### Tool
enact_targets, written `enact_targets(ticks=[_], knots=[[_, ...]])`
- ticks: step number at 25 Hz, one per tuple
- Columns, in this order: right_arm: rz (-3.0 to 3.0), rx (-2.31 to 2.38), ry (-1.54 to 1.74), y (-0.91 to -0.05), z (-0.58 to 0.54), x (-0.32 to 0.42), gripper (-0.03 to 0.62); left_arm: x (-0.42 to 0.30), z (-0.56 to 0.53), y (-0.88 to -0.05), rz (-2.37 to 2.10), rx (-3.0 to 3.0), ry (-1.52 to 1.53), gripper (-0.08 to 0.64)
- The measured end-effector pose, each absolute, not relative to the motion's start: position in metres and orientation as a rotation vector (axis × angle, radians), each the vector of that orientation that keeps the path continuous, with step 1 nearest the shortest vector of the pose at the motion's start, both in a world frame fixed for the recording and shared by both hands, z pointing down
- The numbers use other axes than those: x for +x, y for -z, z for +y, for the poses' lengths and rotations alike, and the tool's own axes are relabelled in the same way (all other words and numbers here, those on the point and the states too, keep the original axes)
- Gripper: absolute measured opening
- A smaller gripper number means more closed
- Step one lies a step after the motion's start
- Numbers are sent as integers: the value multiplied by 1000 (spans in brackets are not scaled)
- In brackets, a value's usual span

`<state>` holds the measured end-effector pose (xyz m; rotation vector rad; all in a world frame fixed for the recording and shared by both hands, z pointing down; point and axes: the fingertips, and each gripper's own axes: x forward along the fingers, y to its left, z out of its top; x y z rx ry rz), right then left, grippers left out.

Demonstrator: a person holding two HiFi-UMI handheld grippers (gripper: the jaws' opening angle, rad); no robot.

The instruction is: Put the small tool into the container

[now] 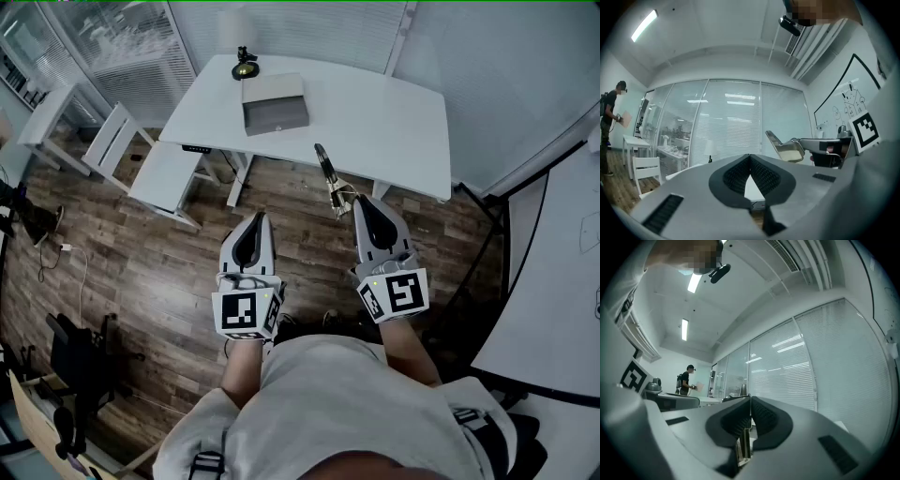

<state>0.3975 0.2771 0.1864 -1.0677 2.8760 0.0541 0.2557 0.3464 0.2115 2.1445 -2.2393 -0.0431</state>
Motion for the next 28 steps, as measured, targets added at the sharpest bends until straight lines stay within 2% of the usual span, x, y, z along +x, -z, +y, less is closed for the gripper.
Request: enact_targets(ticks=[8, 19, 28], knots=[[2940, -1063, -46, -212, 283, 389, 31, 253, 356, -243, -2183, 2105, 28, 25], [2983, -1100, -36, -233, 308, 352, 31, 212, 380, -268, -2094, 2119, -20, 25], [3012, -1133, -7, -250, 275, 337, 31, 202, 347, -281, -2047, 2130, -38, 25]])
